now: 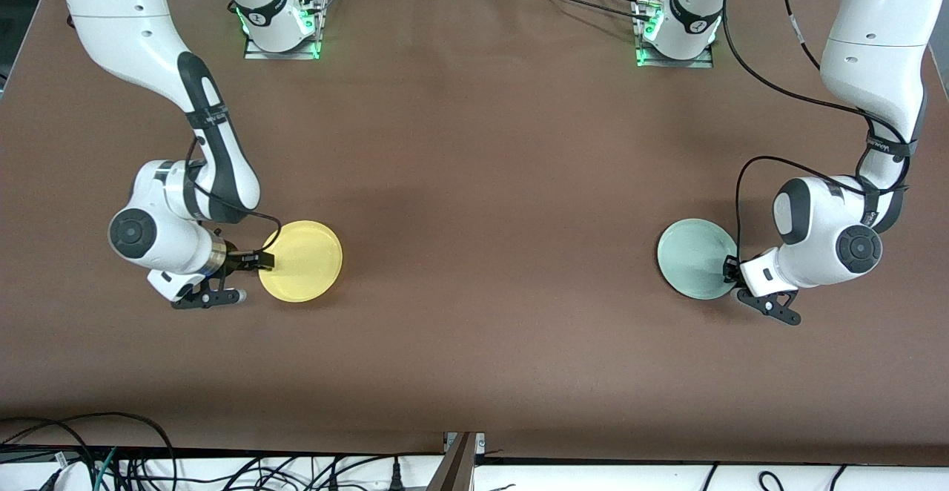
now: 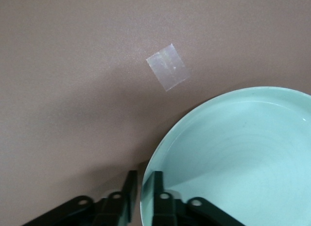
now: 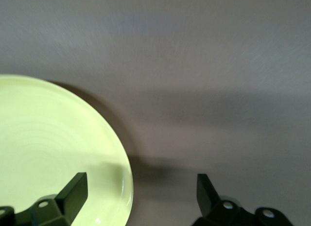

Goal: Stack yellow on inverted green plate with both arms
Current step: 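Grip the green plate with the left gripper while the right gripper grips the yellow plate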

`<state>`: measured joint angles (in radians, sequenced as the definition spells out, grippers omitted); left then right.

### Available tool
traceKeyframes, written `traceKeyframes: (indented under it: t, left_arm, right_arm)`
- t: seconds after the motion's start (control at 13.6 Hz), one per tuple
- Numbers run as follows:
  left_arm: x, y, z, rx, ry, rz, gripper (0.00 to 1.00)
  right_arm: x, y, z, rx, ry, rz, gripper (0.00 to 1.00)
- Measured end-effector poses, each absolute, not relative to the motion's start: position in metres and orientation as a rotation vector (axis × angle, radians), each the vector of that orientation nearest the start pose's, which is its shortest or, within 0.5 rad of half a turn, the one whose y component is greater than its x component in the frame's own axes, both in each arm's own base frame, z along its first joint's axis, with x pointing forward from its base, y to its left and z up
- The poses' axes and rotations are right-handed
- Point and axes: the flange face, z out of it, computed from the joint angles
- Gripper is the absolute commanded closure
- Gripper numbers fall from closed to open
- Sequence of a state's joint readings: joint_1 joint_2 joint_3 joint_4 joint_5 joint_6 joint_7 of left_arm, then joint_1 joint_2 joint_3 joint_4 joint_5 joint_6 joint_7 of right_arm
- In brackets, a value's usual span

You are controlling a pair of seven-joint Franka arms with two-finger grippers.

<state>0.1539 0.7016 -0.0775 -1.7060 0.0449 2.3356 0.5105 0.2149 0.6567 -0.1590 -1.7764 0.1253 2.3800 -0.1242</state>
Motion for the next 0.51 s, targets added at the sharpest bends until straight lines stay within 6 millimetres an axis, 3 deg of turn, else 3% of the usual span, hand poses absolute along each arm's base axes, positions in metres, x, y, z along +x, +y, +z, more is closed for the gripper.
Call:
traceKeyframes:
  t: [0.15,0.29,0.51]
  left_arm:
    - [0.665,0.055,0.186,-3.09,0.744,0.084,1.0]
    - [0.669,0.05,0.197,-3.079,0.768,0.061,1.0]
    - [0.686,0.019,0.246,-2.979,0.9,0.089,1.0]
  right_arm:
    - [0.64,0.05,0.17,-3.145,-0.195,0.055,0.14]
    - [0.64,0.051,0.173,-3.143,-0.195,0.041,0.16]
    - [0.642,0.052,0.183,-3.133,-0.18,0.022,0.16]
